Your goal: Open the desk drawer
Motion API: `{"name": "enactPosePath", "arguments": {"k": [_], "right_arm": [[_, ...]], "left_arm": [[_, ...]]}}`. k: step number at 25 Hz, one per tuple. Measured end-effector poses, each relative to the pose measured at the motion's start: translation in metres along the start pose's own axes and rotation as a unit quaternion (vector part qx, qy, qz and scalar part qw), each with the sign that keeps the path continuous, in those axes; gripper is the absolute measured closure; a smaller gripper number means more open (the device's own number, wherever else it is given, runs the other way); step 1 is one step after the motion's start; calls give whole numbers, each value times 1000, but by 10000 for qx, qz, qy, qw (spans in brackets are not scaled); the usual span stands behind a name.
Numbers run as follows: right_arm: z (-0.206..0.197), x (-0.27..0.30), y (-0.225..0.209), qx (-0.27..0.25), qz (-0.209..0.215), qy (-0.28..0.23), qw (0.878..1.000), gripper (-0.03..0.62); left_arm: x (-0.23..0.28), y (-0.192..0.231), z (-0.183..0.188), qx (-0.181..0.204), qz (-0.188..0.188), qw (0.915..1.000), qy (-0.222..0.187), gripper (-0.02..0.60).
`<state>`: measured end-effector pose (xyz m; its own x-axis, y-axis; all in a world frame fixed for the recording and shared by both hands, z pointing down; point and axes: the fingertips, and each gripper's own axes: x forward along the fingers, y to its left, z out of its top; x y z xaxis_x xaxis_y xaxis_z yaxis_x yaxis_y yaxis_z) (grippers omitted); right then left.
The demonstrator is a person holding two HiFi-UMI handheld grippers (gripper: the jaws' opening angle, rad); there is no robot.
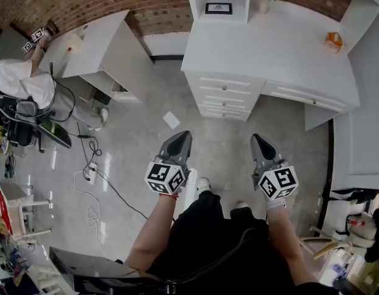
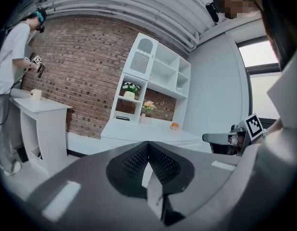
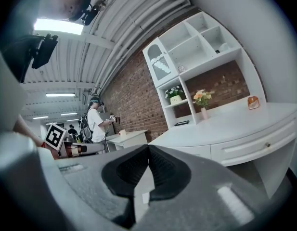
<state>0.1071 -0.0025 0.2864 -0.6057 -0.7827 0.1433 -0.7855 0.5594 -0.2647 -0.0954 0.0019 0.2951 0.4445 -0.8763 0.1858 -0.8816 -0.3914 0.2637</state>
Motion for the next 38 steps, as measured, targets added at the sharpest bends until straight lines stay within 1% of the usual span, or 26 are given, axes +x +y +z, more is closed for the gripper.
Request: {"name": "enactPosePath", "arguments": {"k": [3, 9, 19, 24, 29, 35, 38], "right_arm": [[2, 13, 0, -24, -167, 10, 9999, 594], [3, 29, -2, 20, -552, -17, 9985, 594], [1, 62, 6, -31, -865, 2, 9962, 594], [-5, 81, 8, 19, -860, 61, 9963, 594], [-19, 102, -8, 19, -884, 105, 9960, 592], [-46, 148, -28, -207, -646, 216, 9975, 593], [-58, 174, -42, -177, -578, 236, 9979, 594]], "left_arm": [[16, 17, 10, -7, -186, 9998, -11, 578], [41, 32, 16, -15, -620, 9981, 65, 578], [64, 56, 24, -46, -1132, 9936, 39, 578], [81, 64, 11, -144, -1264, 9918, 128, 578], [97, 68, -7, -278, -1313, 9908, 189, 578], [133, 80, -30, -296, -1343, 9905, 94, 578], [153, 84, -46, -262, -1399, 9897, 126, 578]]}}
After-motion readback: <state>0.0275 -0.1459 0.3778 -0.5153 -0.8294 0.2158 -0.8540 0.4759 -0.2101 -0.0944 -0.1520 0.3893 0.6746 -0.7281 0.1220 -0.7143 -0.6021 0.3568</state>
